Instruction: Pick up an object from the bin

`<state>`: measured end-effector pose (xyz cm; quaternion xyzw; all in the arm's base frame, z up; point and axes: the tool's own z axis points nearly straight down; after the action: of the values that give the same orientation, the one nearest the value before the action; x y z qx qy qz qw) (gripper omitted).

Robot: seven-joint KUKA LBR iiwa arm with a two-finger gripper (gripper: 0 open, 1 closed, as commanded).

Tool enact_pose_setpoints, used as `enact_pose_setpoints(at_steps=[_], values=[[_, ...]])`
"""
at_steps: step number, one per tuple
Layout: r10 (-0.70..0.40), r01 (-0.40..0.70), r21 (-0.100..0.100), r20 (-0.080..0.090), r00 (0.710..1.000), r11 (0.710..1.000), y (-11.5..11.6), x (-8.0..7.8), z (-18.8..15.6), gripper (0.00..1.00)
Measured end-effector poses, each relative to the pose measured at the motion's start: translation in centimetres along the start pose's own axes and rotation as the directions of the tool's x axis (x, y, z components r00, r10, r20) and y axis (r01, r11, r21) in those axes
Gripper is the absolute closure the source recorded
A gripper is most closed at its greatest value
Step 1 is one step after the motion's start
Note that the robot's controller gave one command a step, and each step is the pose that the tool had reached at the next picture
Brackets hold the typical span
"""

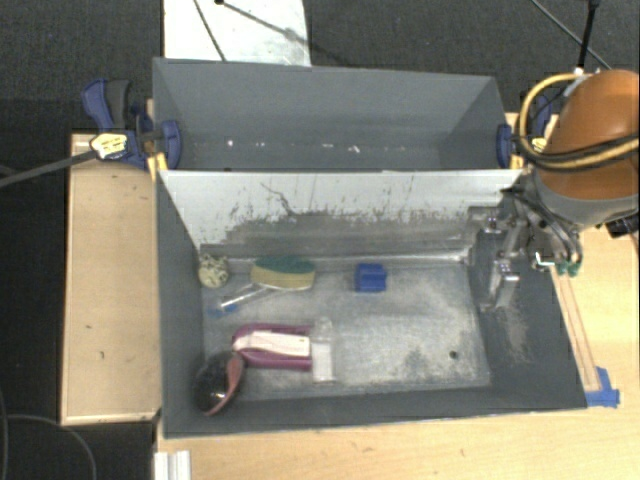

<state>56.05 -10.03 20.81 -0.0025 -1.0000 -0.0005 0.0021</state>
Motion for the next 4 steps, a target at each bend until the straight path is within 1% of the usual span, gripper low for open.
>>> enact_pose_setpoints(at_steps=[1,2,3,4], values=[[0.092,-0.092,-0.004,-0.002,0.996,0.996,8.8,2.7,8.2,0.00],[0.078,-0.078,0.004,0.014,0.997,0.997,0.4,-1.0,5.0,0.00],[0.101,-0.101,-0.003,0.001,0.995,0.995,9.5,-1.6,14.2,0.00],[0.169,-0.169,-0.004,0.009,0.986,0.986,14.2,-3.2,13.7,0.00]])
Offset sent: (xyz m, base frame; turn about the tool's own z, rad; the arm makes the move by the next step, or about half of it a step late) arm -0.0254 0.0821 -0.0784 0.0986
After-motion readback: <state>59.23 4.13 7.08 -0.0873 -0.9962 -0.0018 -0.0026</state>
